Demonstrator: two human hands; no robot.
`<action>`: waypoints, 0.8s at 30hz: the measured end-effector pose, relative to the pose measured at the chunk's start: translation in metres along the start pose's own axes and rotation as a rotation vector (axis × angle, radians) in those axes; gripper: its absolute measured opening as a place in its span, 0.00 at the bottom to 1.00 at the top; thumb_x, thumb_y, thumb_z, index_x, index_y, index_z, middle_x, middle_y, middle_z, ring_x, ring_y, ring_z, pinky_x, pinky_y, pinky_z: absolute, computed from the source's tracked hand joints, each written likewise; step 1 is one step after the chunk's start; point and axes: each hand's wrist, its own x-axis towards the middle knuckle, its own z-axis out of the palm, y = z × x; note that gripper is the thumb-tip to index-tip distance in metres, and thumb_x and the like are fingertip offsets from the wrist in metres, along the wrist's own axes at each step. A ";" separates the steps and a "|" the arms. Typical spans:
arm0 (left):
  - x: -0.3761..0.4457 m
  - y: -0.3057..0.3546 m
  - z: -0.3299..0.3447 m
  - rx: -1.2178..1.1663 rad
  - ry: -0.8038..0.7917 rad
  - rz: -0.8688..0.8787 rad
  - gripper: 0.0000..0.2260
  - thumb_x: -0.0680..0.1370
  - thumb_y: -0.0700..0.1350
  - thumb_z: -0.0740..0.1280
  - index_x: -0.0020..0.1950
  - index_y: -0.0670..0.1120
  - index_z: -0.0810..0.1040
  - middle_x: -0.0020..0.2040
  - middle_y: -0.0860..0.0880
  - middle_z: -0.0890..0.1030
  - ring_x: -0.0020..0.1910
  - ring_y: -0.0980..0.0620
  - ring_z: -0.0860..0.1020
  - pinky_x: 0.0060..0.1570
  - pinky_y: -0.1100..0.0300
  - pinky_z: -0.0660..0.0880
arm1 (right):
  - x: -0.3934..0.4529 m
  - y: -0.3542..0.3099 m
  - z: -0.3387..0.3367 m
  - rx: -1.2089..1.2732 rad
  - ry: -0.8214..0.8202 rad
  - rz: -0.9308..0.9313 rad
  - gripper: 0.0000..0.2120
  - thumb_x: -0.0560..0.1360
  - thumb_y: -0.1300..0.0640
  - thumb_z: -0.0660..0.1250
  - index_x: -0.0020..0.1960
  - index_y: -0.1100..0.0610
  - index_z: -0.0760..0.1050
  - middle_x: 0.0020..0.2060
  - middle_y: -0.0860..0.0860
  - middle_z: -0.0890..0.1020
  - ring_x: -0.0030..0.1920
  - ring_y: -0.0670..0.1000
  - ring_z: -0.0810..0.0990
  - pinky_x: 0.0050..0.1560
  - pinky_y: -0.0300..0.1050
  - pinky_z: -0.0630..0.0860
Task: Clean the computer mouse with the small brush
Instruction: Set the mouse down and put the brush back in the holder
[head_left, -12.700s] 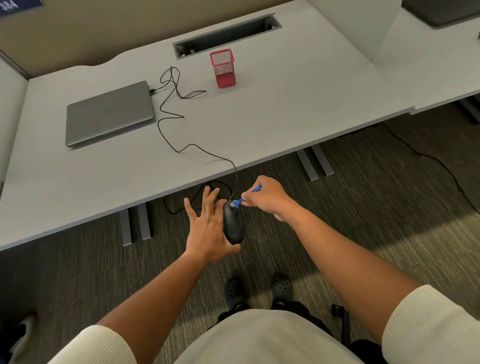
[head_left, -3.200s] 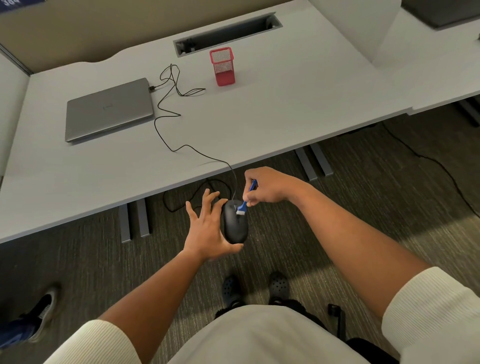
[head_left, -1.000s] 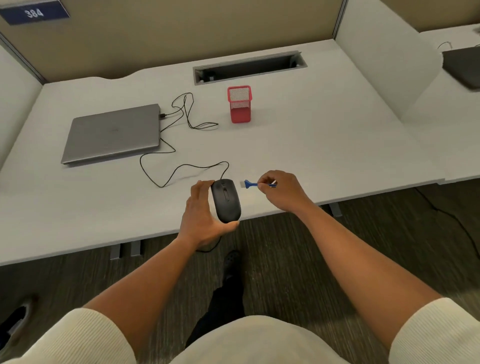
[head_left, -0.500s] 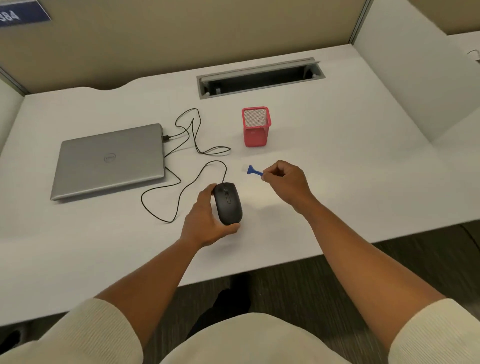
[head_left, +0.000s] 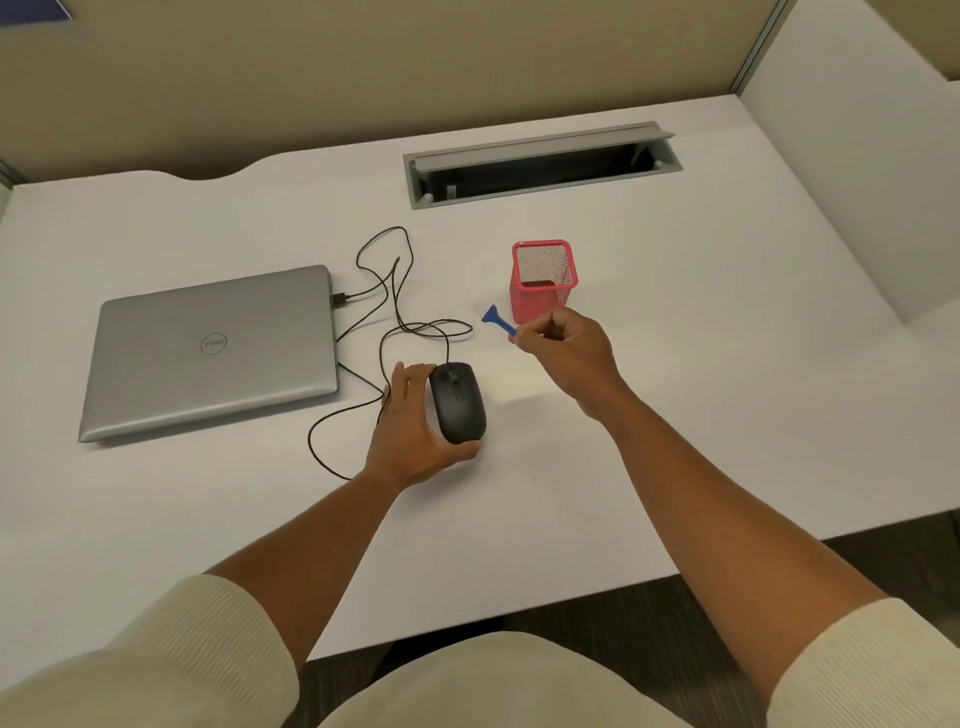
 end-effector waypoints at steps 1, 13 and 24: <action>0.003 -0.001 0.000 0.008 -0.010 -0.005 0.53 0.58 0.68 0.79 0.76 0.57 0.56 0.78 0.55 0.56 0.80 0.52 0.49 0.71 0.50 0.65 | 0.002 -0.003 0.002 0.003 -0.005 -0.014 0.07 0.74 0.59 0.74 0.41 0.49 0.79 0.42 0.46 0.85 0.42 0.45 0.83 0.37 0.32 0.74; 0.013 -0.011 -0.004 0.093 -0.048 0.025 0.58 0.57 0.73 0.74 0.79 0.51 0.55 0.80 0.53 0.49 0.80 0.55 0.46 0.73 0.52 0.61 | 0.021 -0.024 0.009 0.109 -0.059 -0.172 0.14 0.74 0.64 0.74 0.56 0.52 0.78 0.45 0.43 0.85 0.46 0.42 0.85 0.43 0.30 0.78; 0.043 0.060 -0.034 -0.197 0.090 0.019 0.40 0.67 0.72 0.73 0.74 0.56 0.67 0.65 0.60 0.75 0.60 0.62 0.77 0.54 0.67 0.74 | 0.043 -0.051 -0.003 -0.133 -0.005 -0.293 0.34 0.75 0.61 0.74 0.76 0.48 0.64 0.55 0.46 0.78 0.43 0.50 0.79 0.32 0.22 0.73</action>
